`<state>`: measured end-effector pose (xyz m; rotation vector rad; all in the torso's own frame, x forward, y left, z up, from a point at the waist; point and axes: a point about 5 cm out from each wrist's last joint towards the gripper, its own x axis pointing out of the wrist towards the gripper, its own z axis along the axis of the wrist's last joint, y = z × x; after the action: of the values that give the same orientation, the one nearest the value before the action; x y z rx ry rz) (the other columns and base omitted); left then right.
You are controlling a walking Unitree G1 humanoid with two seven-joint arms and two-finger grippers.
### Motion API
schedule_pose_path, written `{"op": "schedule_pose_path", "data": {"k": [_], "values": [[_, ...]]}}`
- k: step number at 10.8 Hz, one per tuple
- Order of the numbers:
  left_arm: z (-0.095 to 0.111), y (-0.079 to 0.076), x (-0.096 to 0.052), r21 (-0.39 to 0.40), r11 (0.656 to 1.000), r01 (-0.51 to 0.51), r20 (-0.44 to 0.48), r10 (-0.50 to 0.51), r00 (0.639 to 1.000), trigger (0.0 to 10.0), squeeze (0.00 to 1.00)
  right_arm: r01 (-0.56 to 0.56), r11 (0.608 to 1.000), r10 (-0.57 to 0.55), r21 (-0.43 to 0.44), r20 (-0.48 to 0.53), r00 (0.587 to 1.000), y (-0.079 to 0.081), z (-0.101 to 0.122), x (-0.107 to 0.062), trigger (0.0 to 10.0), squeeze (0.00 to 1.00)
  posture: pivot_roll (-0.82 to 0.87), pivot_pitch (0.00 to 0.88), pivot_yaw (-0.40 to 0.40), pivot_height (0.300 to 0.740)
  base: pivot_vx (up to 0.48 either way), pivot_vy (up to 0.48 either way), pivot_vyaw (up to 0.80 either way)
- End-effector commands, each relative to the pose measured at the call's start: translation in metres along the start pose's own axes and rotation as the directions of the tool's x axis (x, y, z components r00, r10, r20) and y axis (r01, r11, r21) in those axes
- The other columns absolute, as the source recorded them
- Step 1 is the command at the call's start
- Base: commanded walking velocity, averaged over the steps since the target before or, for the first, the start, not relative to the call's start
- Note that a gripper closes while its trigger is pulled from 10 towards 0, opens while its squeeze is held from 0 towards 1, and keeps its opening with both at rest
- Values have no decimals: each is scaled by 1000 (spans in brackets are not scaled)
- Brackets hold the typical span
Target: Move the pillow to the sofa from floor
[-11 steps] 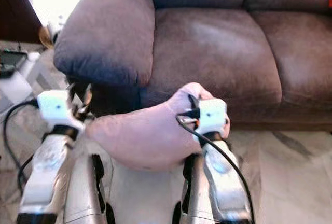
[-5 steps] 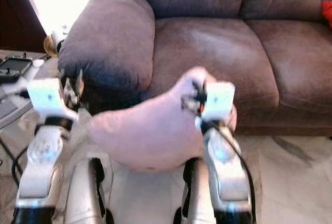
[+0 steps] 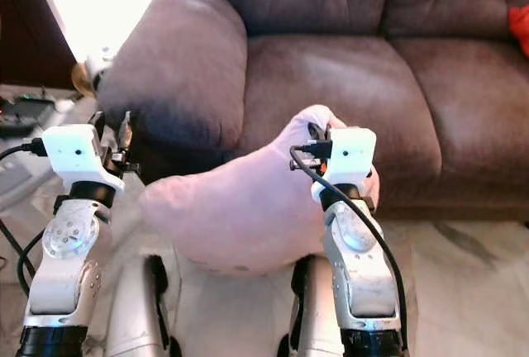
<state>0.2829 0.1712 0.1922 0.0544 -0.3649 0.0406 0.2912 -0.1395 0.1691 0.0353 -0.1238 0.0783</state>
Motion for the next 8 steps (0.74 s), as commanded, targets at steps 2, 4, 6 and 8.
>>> {"op": "schedule_pose_path", "data": {"k": [2, 4, 6, 8], "values": [[0, -1, 1, -3, 1000, 3, -12, -3, 1000, 10000, 0, 20, 1000, -21, 6, 135, 991, -2, 28, 5, 10000, 0, 124, 8, -75, 583, 0, 0, 0], [0, -1, 1, -2, 1000, 2, -12, -2, 1000, 10000, 0, 17, 1000, -18, 8, 136, 991, -2, 30, 6, 10000, 0, 126, 12, -77, 618, 0, 0, 0], [1, -1, 2, -2, 1000, -1, -12, 1, 1000, 10000, 0, 16, 1000, -17, 8, 139, 990, -2, 31, 7, 10000, 0, 128, 21, -80, 653, 0, 0, 0], [1, -2, 3, -6, 1000, 0, -10, 0, 1000, 10000, 0, 11, 1000, -13, 10, 145, 989, -2, 32, 9, 10000, 0, 128, 22, -83, 693, 0, 0, 0]]}}
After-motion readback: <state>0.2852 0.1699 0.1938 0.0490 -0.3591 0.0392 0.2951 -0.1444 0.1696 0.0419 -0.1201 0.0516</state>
